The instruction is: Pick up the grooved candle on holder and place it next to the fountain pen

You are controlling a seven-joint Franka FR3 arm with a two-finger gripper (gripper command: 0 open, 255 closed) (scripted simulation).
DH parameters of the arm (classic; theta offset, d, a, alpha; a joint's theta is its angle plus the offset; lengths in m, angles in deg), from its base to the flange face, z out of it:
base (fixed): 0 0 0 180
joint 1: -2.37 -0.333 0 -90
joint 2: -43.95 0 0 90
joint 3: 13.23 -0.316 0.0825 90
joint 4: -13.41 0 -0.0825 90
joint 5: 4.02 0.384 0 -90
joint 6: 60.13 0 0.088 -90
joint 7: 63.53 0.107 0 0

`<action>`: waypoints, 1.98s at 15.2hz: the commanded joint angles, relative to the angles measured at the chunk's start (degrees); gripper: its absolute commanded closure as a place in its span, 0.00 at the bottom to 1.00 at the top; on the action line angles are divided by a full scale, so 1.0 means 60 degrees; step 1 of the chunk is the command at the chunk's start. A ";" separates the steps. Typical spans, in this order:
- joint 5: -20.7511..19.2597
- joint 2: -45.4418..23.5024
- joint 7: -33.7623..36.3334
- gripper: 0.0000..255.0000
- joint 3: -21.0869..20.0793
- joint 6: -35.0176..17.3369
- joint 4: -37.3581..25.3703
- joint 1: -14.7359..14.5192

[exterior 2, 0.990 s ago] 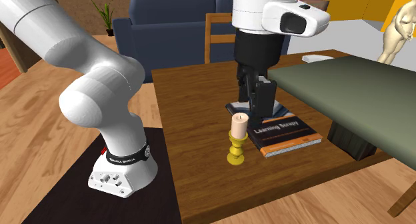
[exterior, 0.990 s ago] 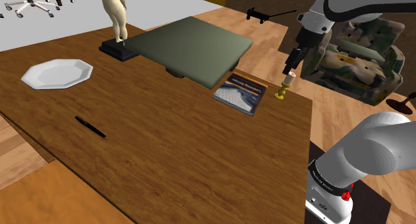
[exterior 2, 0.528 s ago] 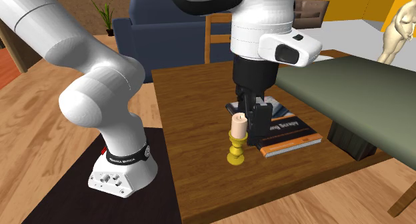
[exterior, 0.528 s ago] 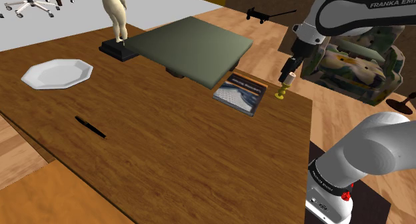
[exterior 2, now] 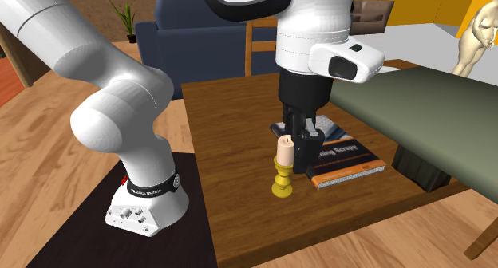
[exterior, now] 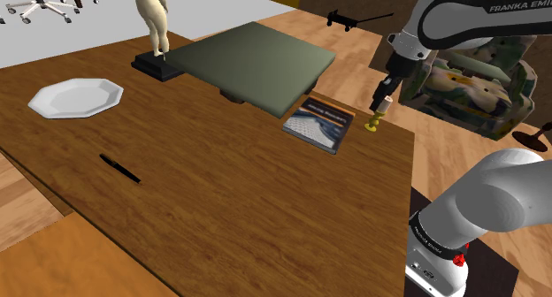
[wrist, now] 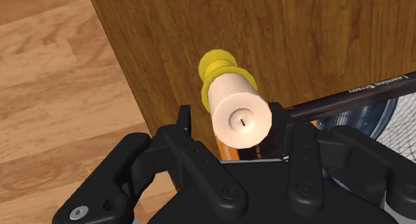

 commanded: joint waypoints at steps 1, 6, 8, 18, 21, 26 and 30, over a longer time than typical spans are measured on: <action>0.0000 0.0000 0.0000 1.00 0.0000 0.0000 0.0000 0.0000; 0.0001 0.0001 0.0002 1.00 -0.0002 0.0001 0.0001 -0.0001; 0.0000 0.0004 0.0002 1.00 -0.0001 -0.0001 0.0005 0.0000; 0.0083 0.0225 0.0021 1.00 -0.0123 0.1234 -0.1010 -0.0033; 0.0111 0.0253 0.0026 1.00 -0.0159 0.1628 -0.1376 -0.0046; 0.0156 0.0253 0.0031 1.00 -0.0212 0.2267 -0.2016 -0.0070; 0.0191 0.0213 0.0034 1.00 -0.0251 0.2767 -0.2556 -0.0091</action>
